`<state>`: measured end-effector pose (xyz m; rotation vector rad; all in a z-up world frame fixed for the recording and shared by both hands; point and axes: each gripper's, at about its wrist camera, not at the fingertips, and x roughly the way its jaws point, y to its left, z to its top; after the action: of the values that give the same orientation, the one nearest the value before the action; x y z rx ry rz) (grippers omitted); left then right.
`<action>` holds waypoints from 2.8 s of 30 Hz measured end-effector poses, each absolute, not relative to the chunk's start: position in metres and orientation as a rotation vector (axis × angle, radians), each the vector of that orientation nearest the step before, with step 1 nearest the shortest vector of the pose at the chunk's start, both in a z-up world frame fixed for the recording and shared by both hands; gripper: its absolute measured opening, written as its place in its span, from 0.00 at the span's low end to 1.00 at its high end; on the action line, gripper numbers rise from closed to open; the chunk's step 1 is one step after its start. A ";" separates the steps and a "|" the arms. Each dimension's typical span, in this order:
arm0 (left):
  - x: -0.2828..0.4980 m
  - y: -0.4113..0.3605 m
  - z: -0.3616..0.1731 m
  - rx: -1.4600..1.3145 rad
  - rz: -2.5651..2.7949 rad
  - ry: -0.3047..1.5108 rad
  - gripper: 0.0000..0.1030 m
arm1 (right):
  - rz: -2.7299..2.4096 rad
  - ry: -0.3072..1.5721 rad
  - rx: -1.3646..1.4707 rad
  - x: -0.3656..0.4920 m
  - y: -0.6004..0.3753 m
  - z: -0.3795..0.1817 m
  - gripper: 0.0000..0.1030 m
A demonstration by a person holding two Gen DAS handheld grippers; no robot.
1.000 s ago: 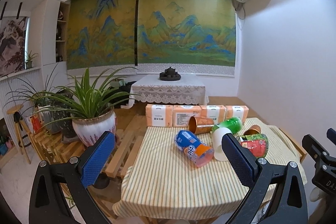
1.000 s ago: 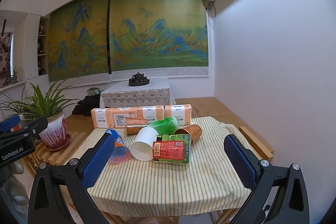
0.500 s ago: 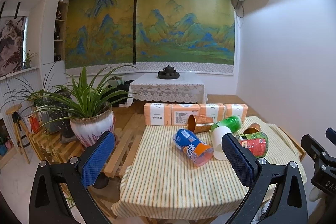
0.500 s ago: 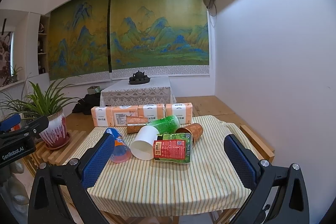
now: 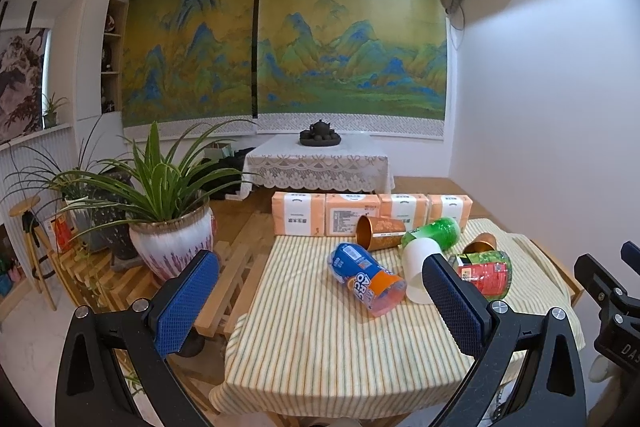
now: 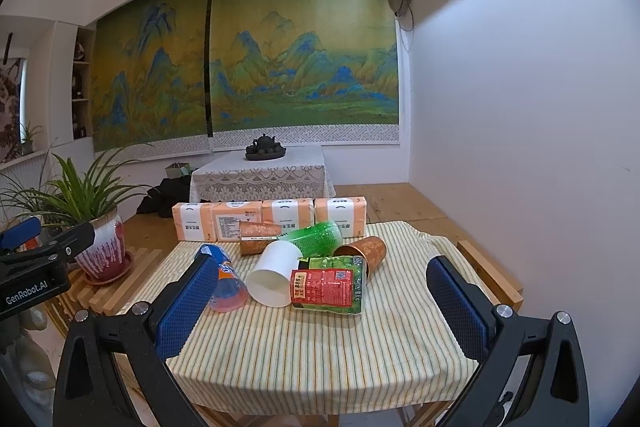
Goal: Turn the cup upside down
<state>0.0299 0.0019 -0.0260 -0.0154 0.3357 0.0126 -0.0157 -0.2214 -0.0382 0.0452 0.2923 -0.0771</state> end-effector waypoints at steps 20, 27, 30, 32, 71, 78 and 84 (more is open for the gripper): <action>0.050 -0.007 -0.036 -0.008 -0.008 0.372 1.00 | -0.103 0.329 0.057 0.000 -0.239 -0.044 1.00; 0.067 -0.010 -0.048 0.005 -0.010 0.403 1.00 | -0.130 0.369 0.097 0.014 -0.266 -0.052 1.00; 0.073 -0.010 -0.053 0.007 -0.007 0.414 1.00 | -0.136 0.397 0.134 0.026 -0.283 -0.057 1.00; 0.077 -0.011 -0.055 0.009 -0.002 0.422 1.00 | -0.125 0.425 0.167 0.037 -0.297 -0.060 1.00; 0.131 0.042 -0.113 -0.024 0.109 0.562 1.00 | 0.045 1.132 0.857 0.313 -0.392 -0.181 0.81; 0.126 0.041 -0.110 -0.012 0.110 0.552 1.00 | 0.062 1.138 0.937 0.318 -0.397 -0.191 0.62; 0.123 0.038 -0.108 -0.012 0.112 0.550 1.00 | 0.046 1.078 0.950 0.312 -0.409 -0.185 0.61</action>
<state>0.1234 0.0384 -0.1084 -0.0123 0.5501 0.1116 0.3123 -0.4089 -0.1848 0.9503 1.0785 0.0459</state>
